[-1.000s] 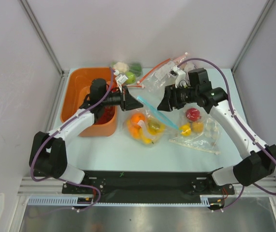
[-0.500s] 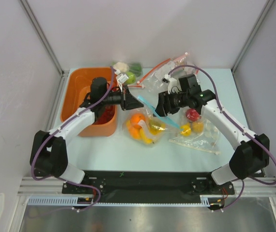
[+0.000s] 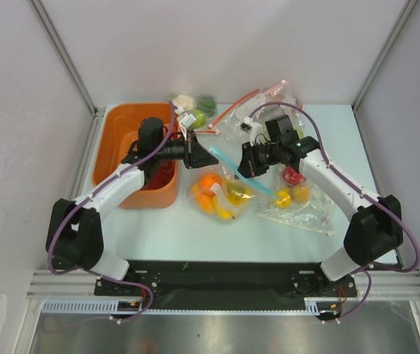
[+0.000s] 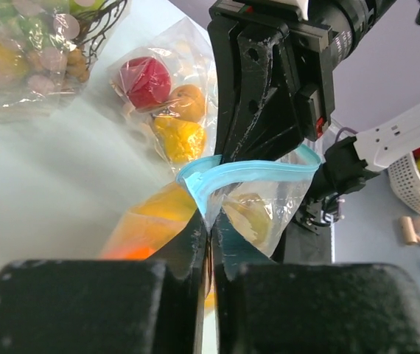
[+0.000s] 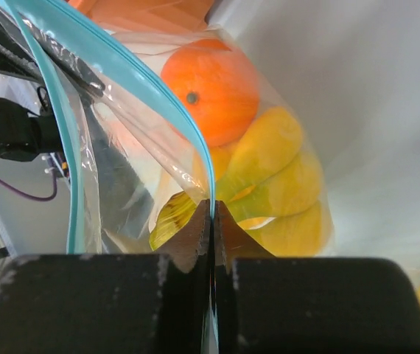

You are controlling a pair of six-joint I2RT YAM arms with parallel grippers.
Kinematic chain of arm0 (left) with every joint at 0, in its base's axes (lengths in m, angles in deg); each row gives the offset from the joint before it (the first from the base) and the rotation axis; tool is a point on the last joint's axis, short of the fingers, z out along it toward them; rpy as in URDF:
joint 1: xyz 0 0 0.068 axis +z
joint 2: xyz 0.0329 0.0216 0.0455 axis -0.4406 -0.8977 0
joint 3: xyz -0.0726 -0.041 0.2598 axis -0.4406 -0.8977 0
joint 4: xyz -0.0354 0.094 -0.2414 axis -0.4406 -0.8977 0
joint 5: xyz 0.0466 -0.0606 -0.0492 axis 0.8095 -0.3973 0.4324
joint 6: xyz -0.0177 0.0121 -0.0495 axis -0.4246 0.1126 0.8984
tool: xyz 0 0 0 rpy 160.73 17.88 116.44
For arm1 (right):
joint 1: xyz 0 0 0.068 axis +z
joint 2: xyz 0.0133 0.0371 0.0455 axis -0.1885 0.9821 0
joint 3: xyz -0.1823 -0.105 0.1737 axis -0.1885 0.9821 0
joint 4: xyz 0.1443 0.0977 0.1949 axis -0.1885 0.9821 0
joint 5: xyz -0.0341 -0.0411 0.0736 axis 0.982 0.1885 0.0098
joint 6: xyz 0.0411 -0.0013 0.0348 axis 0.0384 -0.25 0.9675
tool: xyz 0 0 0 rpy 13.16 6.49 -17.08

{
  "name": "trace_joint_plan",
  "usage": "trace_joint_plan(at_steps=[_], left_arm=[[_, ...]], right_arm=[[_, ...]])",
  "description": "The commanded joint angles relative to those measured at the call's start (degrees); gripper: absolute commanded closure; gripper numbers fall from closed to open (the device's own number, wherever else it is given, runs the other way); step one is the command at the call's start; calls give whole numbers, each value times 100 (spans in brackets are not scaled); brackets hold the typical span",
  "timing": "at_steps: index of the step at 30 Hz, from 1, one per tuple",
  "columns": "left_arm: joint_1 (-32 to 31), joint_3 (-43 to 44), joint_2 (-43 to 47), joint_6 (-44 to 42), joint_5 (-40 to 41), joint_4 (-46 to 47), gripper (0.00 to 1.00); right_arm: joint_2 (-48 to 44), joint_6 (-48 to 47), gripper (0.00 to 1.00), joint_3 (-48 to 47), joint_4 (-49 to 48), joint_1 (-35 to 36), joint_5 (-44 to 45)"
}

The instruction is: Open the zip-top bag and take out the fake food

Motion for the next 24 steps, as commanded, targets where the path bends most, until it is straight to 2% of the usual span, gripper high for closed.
trace_joint_plan(at_steps=[1,2,7,11,15,18,22,24], left_arm=[[-32,222,63,-235,108,52,86],[-41,248,63,-244,144,26,76],[-41,599,195,-358,451,-325,59],[-50,916,458,-446,1065,-650,46],[-155,1442,687,-507,1645,-1123,40],[-496,1768,836,-490,2094,-1432,37],[-1006,1752,1161,-472,2928,-1442,31],[-1191,1769,1075,-393,2913,-1633,29]], right_arm=[[-108,-91,100,-320,173,22,459],[-143,-56,100,-347,304,13,678],[-459,208,100,-680,647,4,1268],[-679,489,100,-970,745,30,1768],[-741,656,100,-1208,833,101,2077],[-723,700,100,-1269,868,250,2306],[-706,762,100,-1121,772,365,2517],[-679,841,100,-1007,701,391,2517]])
